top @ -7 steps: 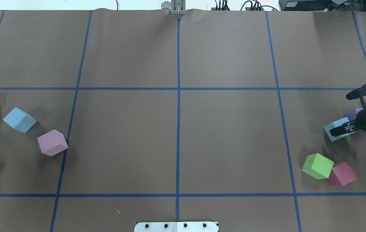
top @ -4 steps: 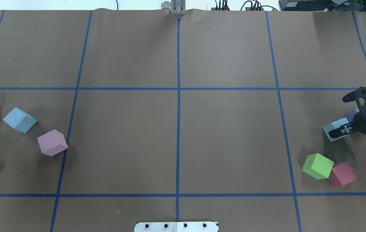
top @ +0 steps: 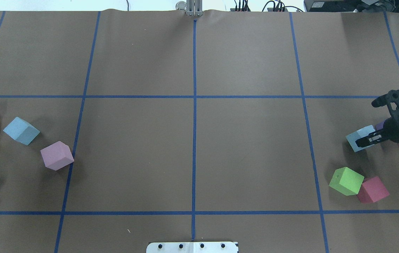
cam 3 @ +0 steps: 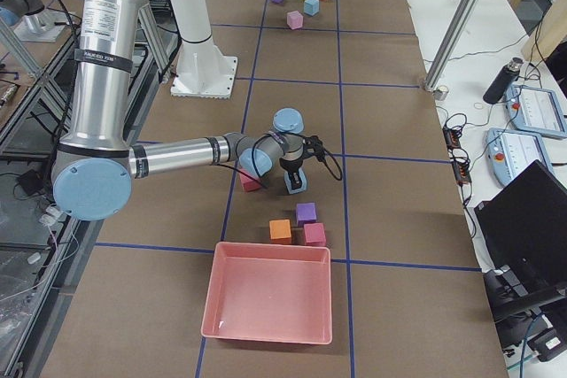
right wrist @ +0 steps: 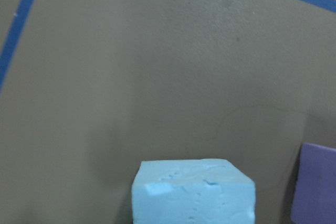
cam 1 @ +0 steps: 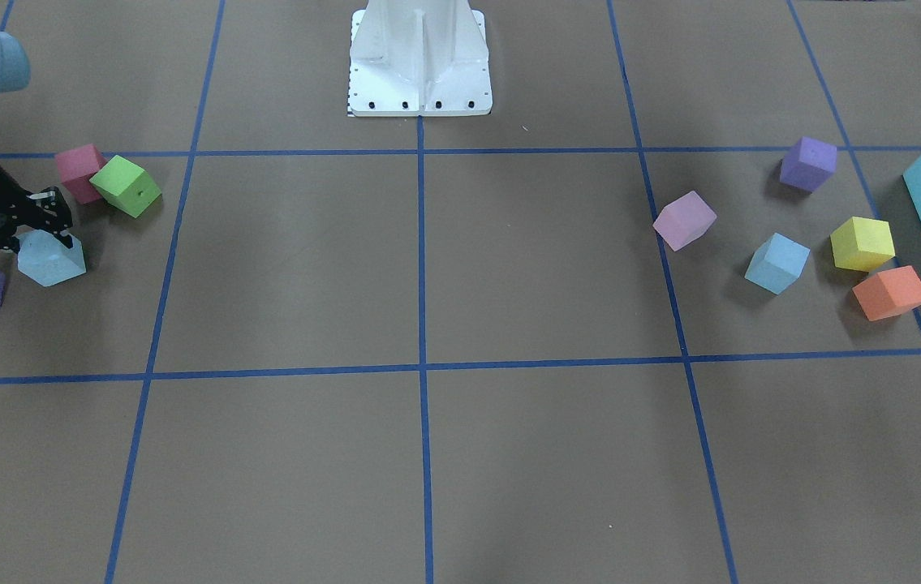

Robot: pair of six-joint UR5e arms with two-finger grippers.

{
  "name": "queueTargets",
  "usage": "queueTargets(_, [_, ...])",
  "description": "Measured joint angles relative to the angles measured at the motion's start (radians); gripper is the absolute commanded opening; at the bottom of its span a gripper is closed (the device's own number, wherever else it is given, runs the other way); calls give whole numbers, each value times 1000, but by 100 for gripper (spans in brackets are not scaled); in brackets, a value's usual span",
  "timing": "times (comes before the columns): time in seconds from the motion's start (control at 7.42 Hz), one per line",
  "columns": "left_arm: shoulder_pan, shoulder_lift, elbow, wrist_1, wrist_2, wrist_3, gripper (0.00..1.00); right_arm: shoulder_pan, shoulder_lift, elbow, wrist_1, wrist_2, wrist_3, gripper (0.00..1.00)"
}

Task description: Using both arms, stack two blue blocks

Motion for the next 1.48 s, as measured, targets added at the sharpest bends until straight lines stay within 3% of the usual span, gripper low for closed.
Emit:
queueTargets(0.13, [0, 0, 0, 0, 0, 0, 98, 13, 75, 5, -68, 17, 10, 22])
queueTargets(0.4, [0, 0, -1, 0, 0, 0, 98, -4, 343, 6, -342, 17, 103, 22])
queueTargets(0.67, [0, 0, 1, 0, 0, 0, 98, -114, 587, -9, -529, -41, 313, 20])
queueTargets(0.81, [0, 0, 2, 0, 0, 0, 98, -188, 693, -49, -561, -99, 442, 20])
queueTargets(1.08, [0, 1, 4, 0, -1, -1, 98, -309, 904, -220, -577, -205, 646, 21])
queueTargets(1.21, [0, 1, 5, 0, -1, 0, 98, -357, 974, -299, -577, -246, 699, 25])
queueTargets(1.48, [0, 3, 5, 0, -2, 0, 98, -424, 1014, -365, -577, -289, 731, 27])
